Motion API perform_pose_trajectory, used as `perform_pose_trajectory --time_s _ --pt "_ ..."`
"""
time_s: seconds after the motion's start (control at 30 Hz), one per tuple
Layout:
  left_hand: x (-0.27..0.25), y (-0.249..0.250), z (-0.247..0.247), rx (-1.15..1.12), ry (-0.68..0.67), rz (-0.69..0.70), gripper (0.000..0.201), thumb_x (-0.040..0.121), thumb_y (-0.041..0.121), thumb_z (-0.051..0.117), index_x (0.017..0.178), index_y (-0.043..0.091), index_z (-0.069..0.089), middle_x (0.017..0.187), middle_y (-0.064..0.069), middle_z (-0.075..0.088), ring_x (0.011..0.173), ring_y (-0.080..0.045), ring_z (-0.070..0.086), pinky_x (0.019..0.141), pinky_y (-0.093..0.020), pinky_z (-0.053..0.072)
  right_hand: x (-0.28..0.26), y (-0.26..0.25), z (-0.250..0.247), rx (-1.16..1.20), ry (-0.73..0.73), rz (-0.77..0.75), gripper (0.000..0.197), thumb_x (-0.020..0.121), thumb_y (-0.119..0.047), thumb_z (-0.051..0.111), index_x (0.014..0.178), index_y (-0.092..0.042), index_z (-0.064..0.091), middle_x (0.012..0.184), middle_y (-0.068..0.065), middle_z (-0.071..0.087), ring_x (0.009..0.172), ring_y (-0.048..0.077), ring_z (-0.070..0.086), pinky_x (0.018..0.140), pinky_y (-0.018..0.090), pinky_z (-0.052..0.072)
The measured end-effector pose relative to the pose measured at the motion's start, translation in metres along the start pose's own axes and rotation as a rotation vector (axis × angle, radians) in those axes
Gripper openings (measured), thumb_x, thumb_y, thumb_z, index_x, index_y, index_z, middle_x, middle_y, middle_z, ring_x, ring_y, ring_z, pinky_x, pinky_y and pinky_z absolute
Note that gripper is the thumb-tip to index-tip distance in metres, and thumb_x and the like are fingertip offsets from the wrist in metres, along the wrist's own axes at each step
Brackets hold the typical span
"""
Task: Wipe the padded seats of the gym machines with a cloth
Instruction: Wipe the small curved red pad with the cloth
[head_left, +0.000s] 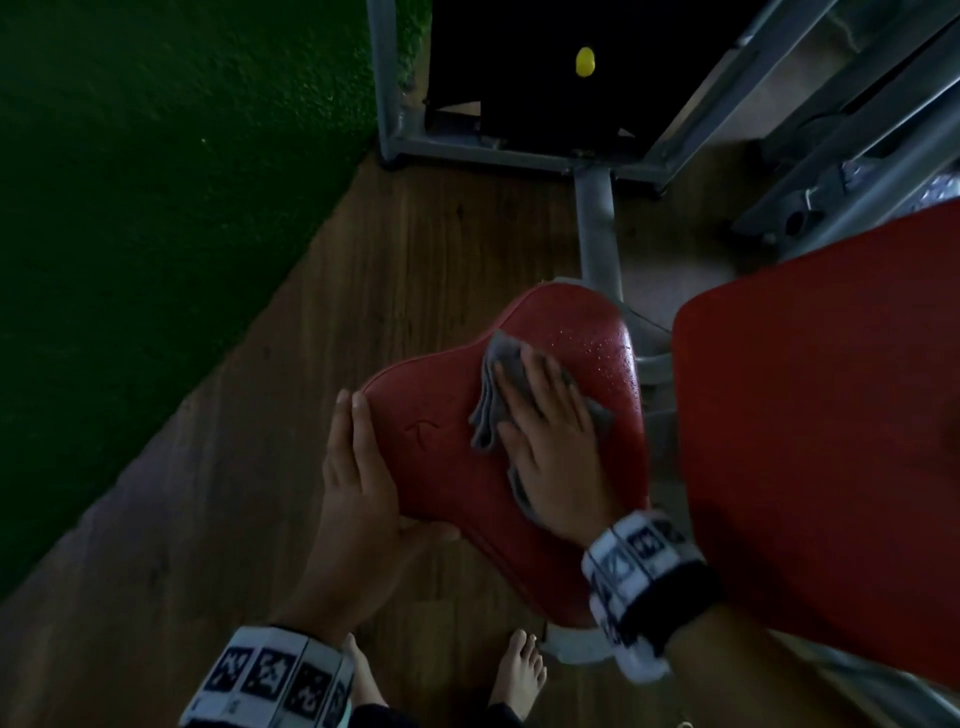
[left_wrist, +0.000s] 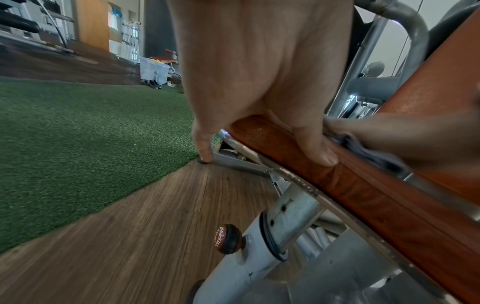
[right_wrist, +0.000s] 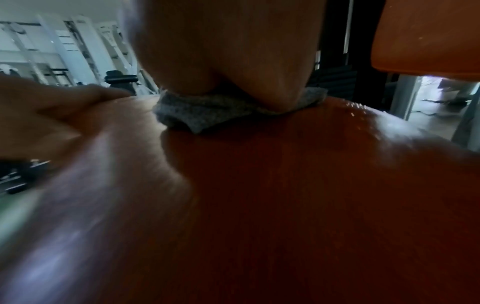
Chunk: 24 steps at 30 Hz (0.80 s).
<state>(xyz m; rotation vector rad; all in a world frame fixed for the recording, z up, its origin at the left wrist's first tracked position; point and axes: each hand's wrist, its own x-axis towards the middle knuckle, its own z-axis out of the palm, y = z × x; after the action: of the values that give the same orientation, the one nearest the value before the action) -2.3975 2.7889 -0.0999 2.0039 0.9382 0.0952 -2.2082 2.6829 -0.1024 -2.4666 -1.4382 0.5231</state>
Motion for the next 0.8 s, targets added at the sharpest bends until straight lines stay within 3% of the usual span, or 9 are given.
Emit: perform_pose_trajectory --time_s 0.13,0.23,0.3,0.37,0.5,0.63,0.73,0.8 --pt "-0.001 0.002 -0.001 -0.021 -0.006 -0.018 0.151 0.051 0.048 0.089 0.145 0.035 -0.028 0.145 0.026 -0.037 0.142 -0.007 -0.018 0.114 -0.046 0.015 0.076 0.023 -0.014 -0.005 -0.013 0.062 0.059 0.097 -0.050 0.012 0.153 -0.030 0.017 0.163 0.000 0.002 0.150 0.021 -0.002 0.121 0.043 0.003" --pt "-0.001 0.002 -0.003 -0.037 -0.009 -0.029 0.150 0.051 0.048 0.088 0.142 0.042 -0.030 0.146 0.026 -0.037 0.142 -0.006 -0.020 0.115 -0.053 0.021 0.109 0.045 -0.028 -0.077 -0.059 0.136 0.053 0.103 -0.042 0.027 0.153 -0.030 0.015 0.163 0.005 0.001 0.149 0.027 -0.002 0.120 0.044 0.002" --pt "-0.001 0.001 -0.003 -0.044 -0.013 -0.037 0.151 0.051 0.046 0.089 0.143 0.042 -0.030 0.147 0.025 -0.037 0.142 -0.006 -0.021 0.113 -0.057 0.028 0.123 0.059 -0.036 0.010 -0.088 0.247 0.053 0.103 -0.043 0.028 0.153 -0.029 0.017 0.162 0.008 0.003 0.149 0.031 0.000 0.119 0.048 0.004" --pt "0.000 0.001 -0.003 -0.039 -0.019 -0.043 0.152 0.051 0.044 0.090 0.142 0.041 -0.032 0.147 0.024 -0.038 0.142 -0.006 -0.021 0.114 -0.057 0.026 0.128 0.067 -0.037 0.103 -0.048 0.357 0.054 0.102 -0.048 0.025 0.152 -0.030 0.020 0.161 0.011 0.007 0.148 0.034 0.005 0.119 0.051 0.006" --pt "0.000 0.002 -0.002 -0.033 -0.015 -0.022 0.154 0.050 0.042 0.091 0.137 0.046 -0.036 0.144 0.026 -0.040 0.140 -0.004 -0.020 0.115 -0.052 0.022 0.111 0.050 -0.025 -0.007 0.102 0.645 0.053 0.101 -0.050 0.023 0.151 -0.036 0.017 0.159 0.016 0.012 0.145 0.039 0.015 0.115 0.055 0.018" --pt "-0.001 0.001 -0.001 -0.030 -0.014 0.005 0.155 0.049 0.042 0.091 0.136 0.047 -0.037 0.144 0.026 -0.039 0.141 -0.006 -0.019 0.113 -0.042 0.013 0.103 0.019 -0.015 0.027 0.175 0.916 0.057 0.100 -0.049 0.030 0.153 -0.033 0.014 0.160 0.019 0.006 0.146 0.041 0.006 0.117 0.051 0.009" --pt "0.000 0.001 -0.002 -0.030 -0.022 -0.005 0.154 0.049 0.045 0.090 0.138 0.044 -0.036 0.145 0.024 -0.039 0.141 -0.008 -0.019 0.113 -0.043 0.013 0.101 0.020 -0.016 0.030 0.116 0.853 0.058 0.101 -0.049 0.027 0.153 -0.033 0.011 0.161 0.015 0.005 0.146 0.040 0.005 0.117 0.054 0.008" --pt "0.001 0.001 -0.001 -0.020 -0.017 -0.009 0.155 0.047 0.050 0.089 0.141 0.040 -0.033 0.146 0.023 -0.037 0.141 -0.009 -0.017 0.112 -0.045 0.014 0.091 0.026 -0.018 -0.048 0.086 0.606 0.057 0.100 -0.048 0.025 0.153 -0.032 0.011 0.161 0.012 0.005 0.146 0.038 0.007 0.115 0.058 0.013"
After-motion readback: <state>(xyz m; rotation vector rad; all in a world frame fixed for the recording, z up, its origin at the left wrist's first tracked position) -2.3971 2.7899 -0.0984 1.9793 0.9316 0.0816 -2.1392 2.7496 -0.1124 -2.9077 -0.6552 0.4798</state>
